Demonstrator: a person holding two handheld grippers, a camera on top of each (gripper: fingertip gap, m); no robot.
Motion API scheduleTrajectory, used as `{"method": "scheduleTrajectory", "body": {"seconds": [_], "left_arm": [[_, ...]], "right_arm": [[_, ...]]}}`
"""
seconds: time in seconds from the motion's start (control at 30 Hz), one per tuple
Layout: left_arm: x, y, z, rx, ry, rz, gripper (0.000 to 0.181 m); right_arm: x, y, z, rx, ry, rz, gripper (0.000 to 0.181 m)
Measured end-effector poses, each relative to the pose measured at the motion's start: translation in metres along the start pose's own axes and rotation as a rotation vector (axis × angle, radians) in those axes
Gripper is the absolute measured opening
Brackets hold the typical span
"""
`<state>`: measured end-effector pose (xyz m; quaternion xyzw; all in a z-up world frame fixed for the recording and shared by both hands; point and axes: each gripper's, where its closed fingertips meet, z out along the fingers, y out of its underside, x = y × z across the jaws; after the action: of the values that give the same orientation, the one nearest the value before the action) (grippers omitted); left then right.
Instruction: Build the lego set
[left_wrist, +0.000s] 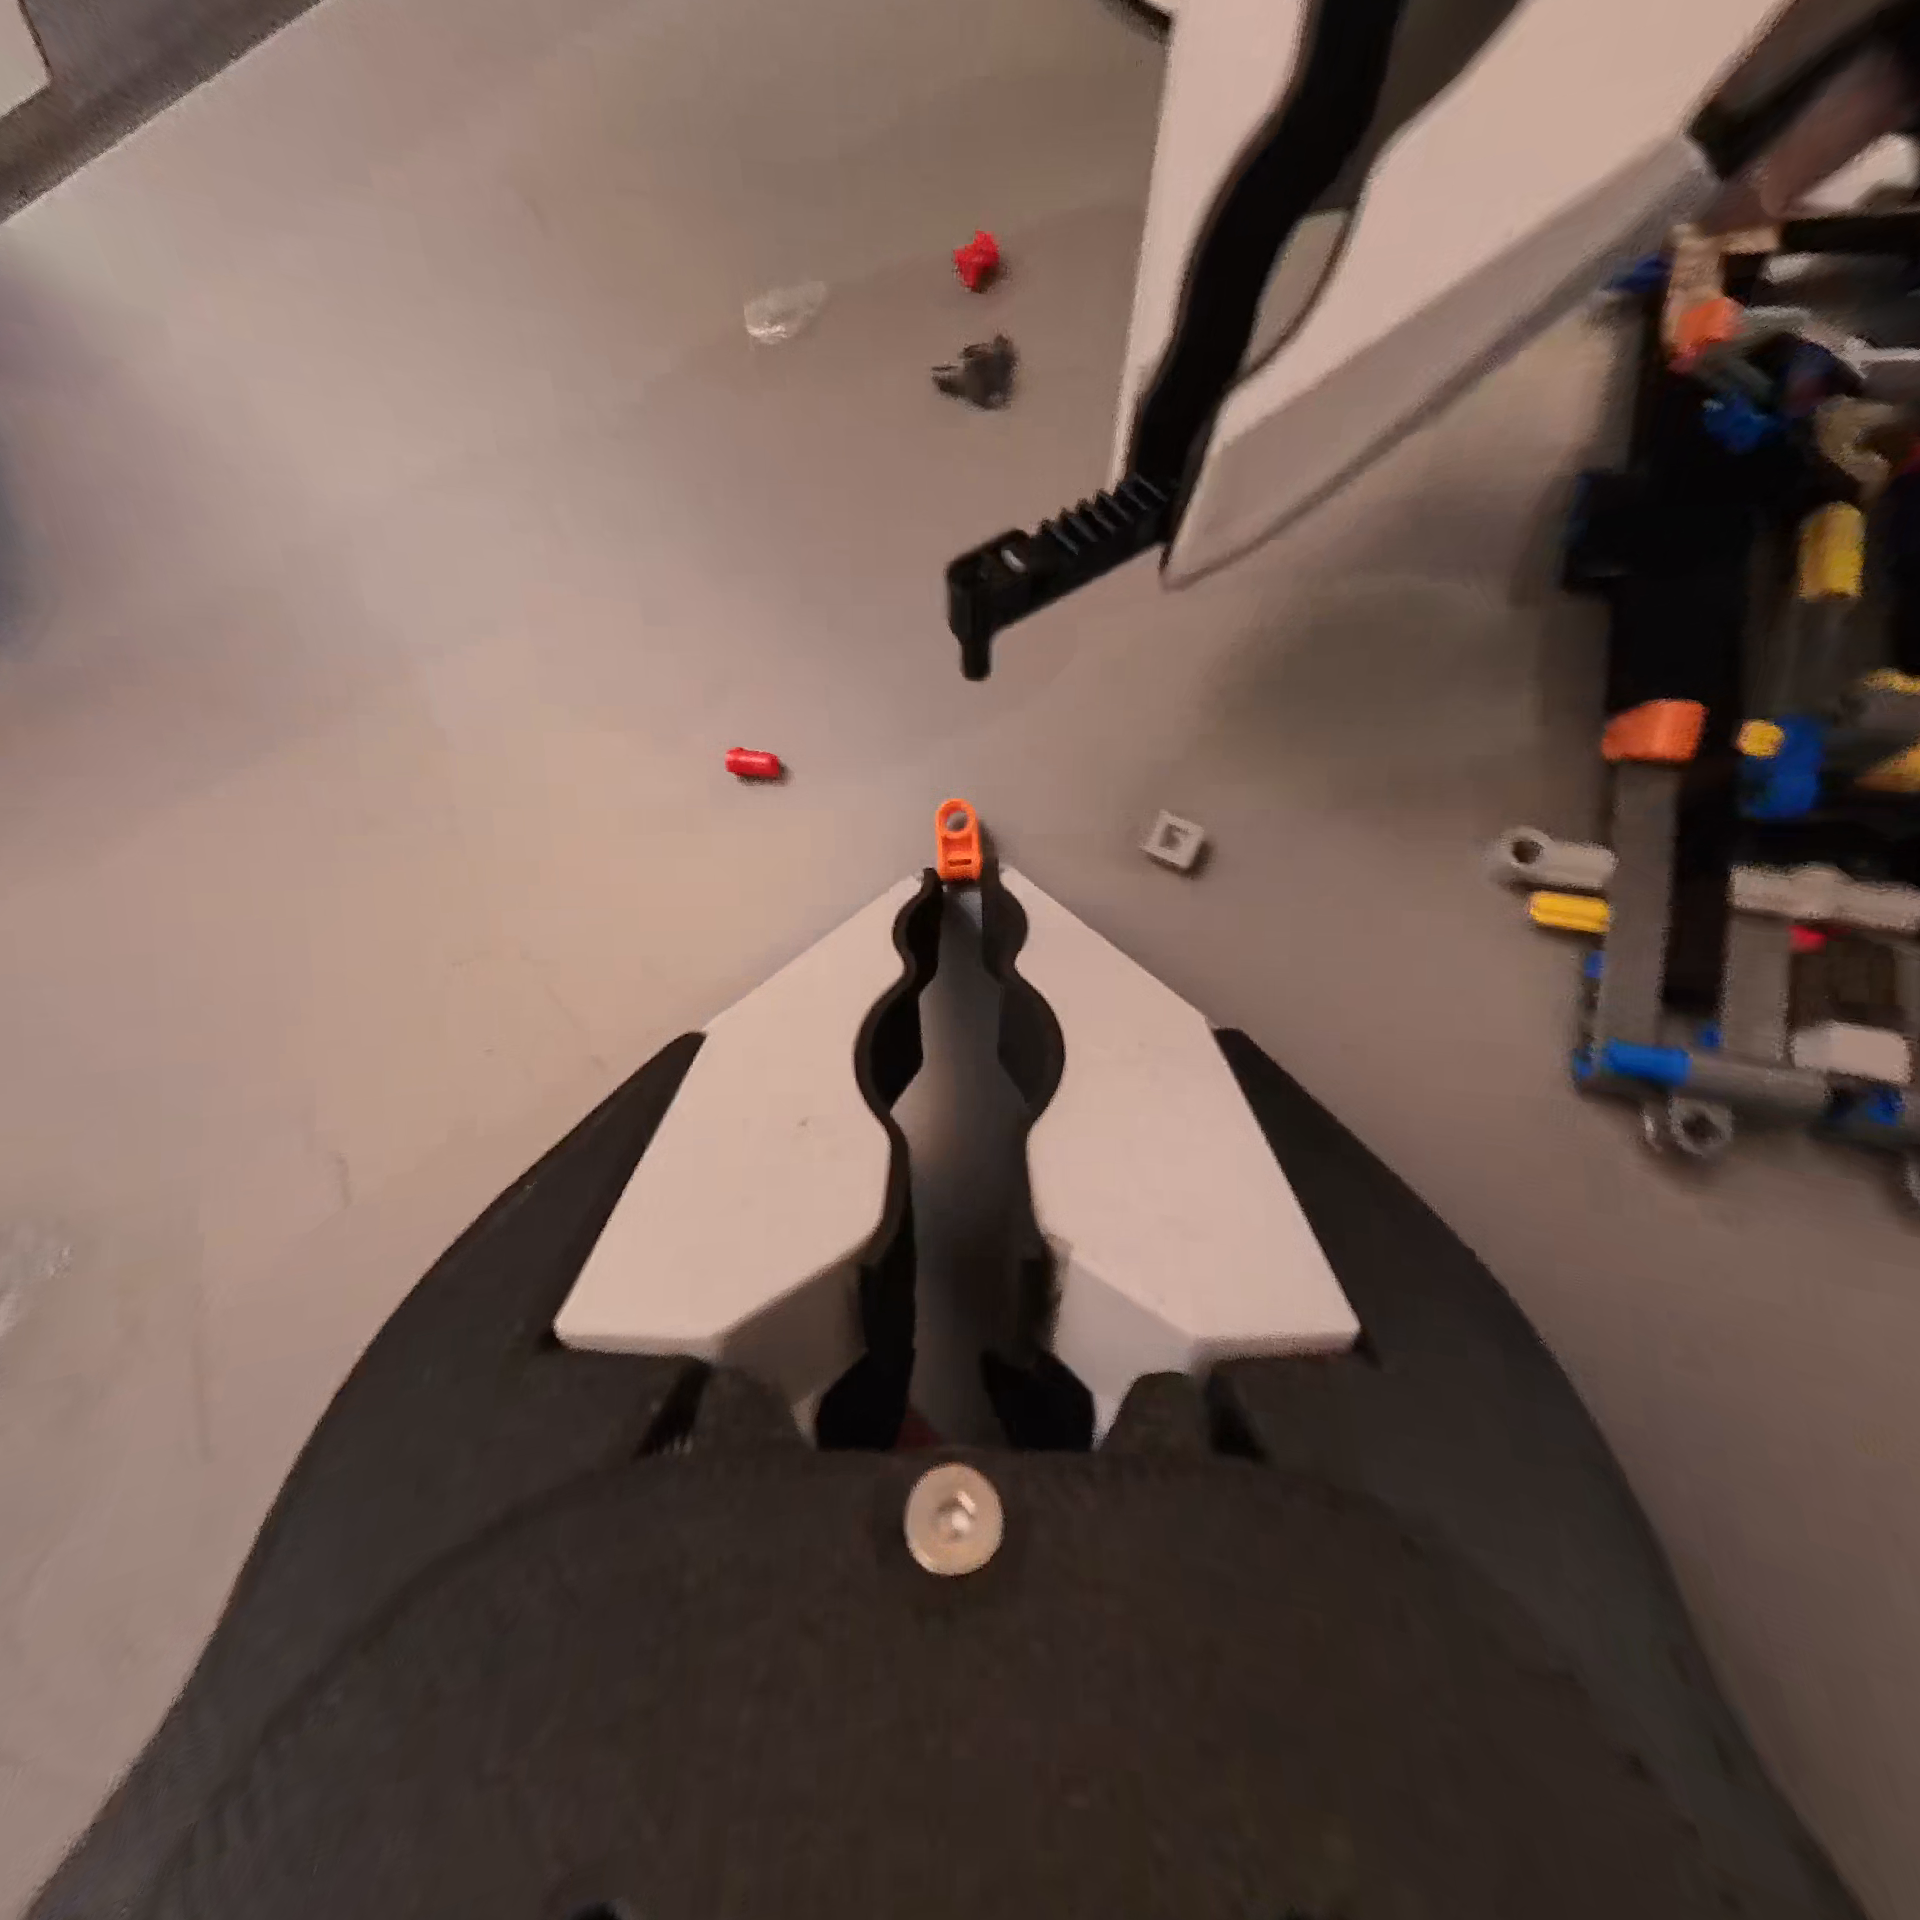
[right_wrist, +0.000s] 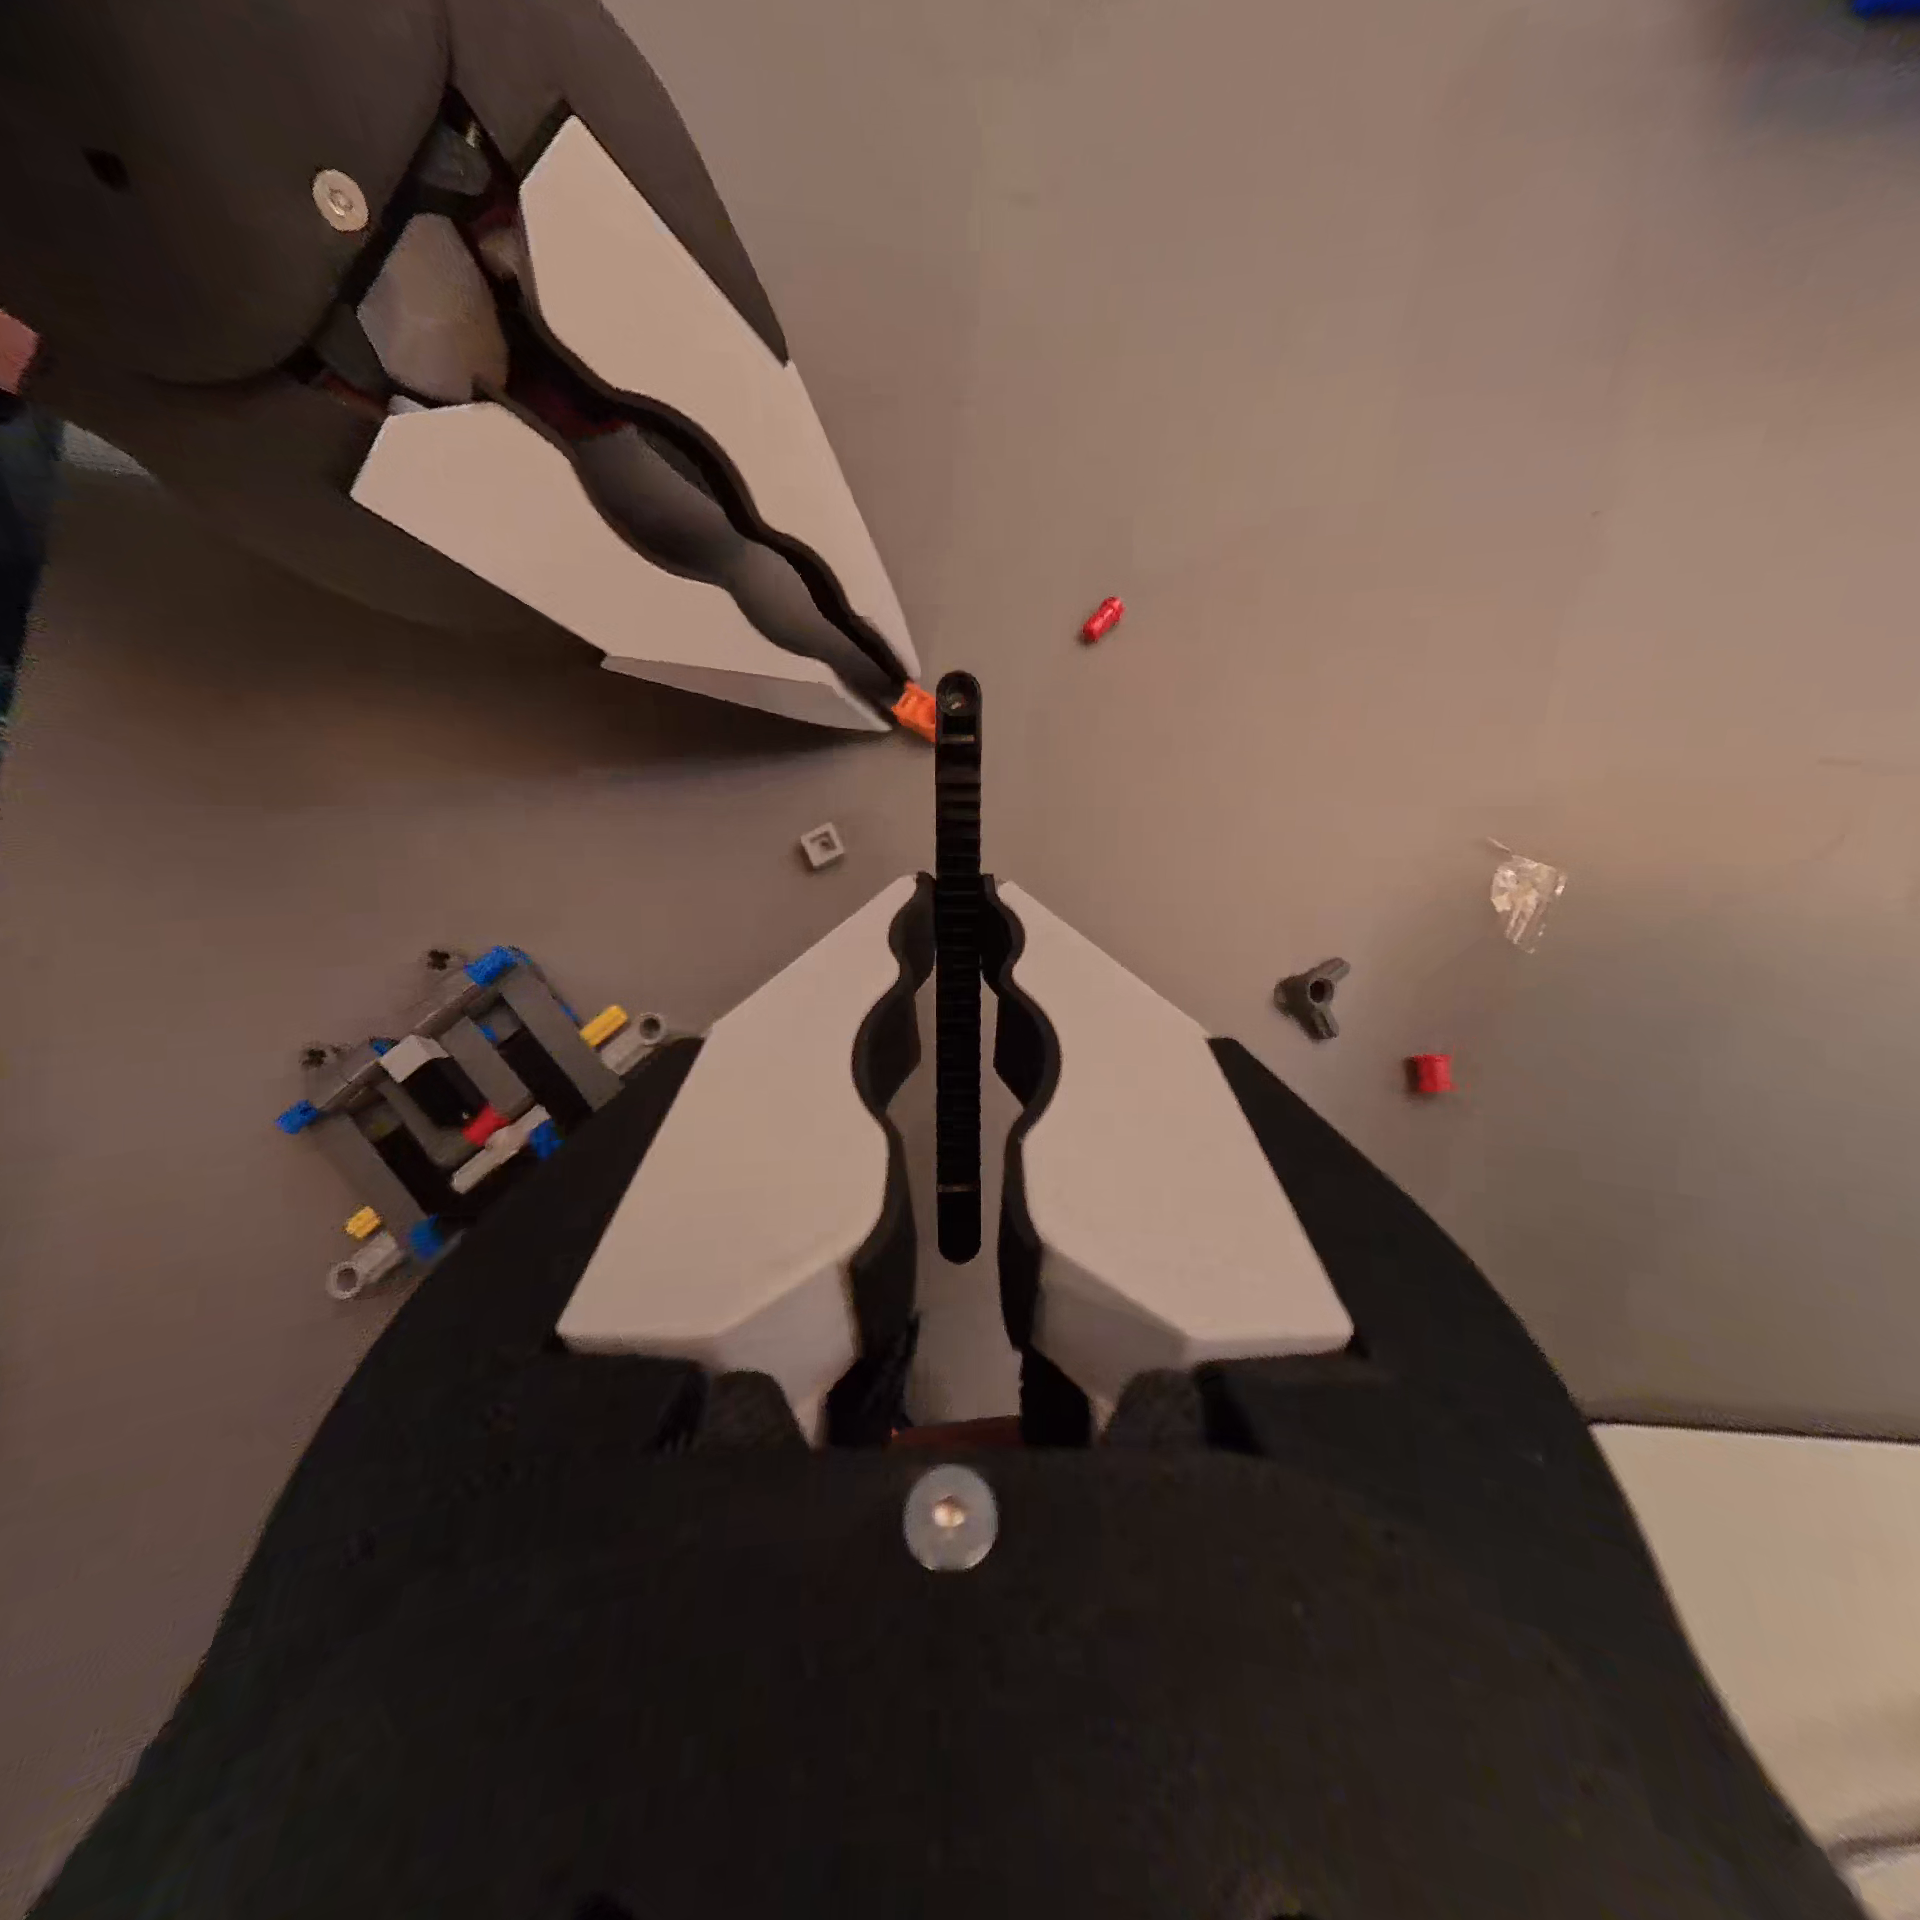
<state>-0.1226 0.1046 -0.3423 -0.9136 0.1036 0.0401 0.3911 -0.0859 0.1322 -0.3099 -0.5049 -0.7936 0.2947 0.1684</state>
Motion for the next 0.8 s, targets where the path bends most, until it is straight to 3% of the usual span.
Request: {"method": "scheduleTrajectory", "body": {"seconds": [0.03,0.17,0.63,0.8], "left_arm": [[-0.002,-0.002,0.003,-0.005,-0.006,-0.022,0.006],[-0.009,-0.011,0.012,-0.020,-0.044,-0.050,0.009],[-0.007,-0.017,0.007,0.058,0.062,-0.118,0.015],[-0.024,-0.029,-0.002,0.153,0.102,-0.189,0.012]], "right_arm": [[0.002,0.000,0.001,-0.010,0.010,-0.007,0.005],[0.013,0.006,0.010,-0.064,0.051,-0.025,0.005],[0.020,0.005,0.022,-0.109,0.042,-0.047,0.005],[0.017,0.006,0.027,-0.123,0.027,-0.051,0.005]]}}
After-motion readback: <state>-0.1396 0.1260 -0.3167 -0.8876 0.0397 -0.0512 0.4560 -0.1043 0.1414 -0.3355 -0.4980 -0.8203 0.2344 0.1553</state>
